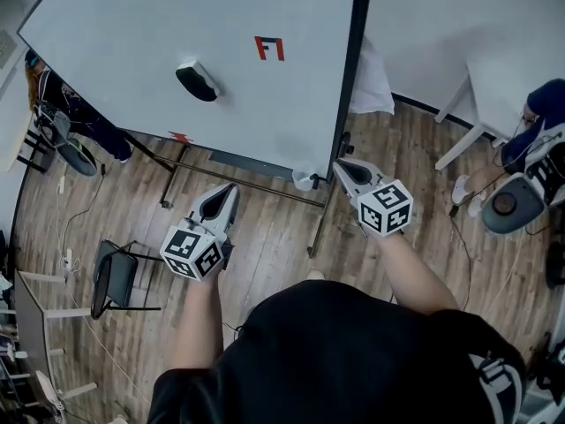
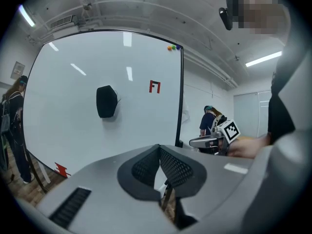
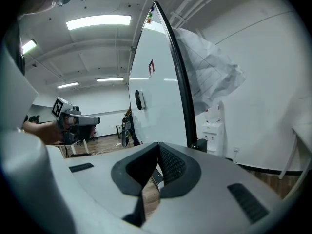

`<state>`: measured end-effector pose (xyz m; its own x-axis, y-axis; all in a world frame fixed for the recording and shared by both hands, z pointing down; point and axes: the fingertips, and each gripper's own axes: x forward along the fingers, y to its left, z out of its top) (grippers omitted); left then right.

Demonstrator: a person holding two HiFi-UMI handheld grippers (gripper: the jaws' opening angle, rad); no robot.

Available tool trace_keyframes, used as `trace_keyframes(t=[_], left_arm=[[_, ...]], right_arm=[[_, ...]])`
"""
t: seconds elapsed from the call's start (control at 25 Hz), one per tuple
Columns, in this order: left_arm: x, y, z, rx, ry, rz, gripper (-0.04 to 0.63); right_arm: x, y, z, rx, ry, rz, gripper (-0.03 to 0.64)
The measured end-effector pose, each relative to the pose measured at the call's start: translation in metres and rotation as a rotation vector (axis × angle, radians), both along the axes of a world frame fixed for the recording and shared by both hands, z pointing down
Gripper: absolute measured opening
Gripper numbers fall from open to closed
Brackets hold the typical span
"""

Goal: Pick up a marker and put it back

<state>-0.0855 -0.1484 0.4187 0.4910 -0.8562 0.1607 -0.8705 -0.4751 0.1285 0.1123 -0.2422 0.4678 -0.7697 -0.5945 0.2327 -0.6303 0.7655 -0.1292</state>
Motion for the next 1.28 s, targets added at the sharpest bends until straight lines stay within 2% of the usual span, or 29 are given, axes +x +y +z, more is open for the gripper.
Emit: trace_keyframes(t=[0.44,1.0,1.28], left_arm=[[0.010,-0.012,-0.003,0.007,0.000,0.012,0.011],[-0.016,-0.025,-0.004,0.016,0.023,0.036,0.011],[-0.033,-0.038,-0.002,0.013,0.030,0.047,0.011]], right_arm=[[0.000,-0.006,0.003,-0.009,0.004,-0.019,-0.003],[-0.018,-0.014,0.000,-0.003,0.019,0.021,-0.003],[-0.026,-0.026,0.023,-0.040,0.033,0.032,-0.002]])
